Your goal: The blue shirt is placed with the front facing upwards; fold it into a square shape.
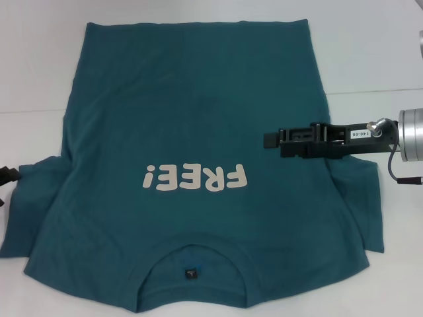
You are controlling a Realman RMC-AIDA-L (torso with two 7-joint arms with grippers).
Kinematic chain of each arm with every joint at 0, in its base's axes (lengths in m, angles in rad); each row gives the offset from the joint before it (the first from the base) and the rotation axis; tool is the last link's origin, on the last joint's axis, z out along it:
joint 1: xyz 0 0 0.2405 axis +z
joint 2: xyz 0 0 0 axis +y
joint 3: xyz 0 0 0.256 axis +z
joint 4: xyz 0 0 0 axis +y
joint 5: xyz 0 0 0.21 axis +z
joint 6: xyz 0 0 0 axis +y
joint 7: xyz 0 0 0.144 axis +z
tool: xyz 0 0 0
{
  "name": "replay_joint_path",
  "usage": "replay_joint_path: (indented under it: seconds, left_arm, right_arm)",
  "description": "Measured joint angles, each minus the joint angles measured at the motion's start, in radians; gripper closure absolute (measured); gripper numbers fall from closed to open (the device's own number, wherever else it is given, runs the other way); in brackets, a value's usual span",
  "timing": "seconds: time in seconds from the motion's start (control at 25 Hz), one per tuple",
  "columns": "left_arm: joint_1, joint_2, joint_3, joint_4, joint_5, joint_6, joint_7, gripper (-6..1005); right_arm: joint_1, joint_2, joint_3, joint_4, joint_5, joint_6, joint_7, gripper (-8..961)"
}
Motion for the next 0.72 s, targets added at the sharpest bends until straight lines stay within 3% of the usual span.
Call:
replay_joint_path:
  seconds: [0.72]
  left_arm:
    - [-0.014,0.004,0.026,-0.037,0.001,0.021,0.024,209]
  right_arm:
    - [-0.001,-0.002,0.017,0.002,0.003,0.0,0.0,206]
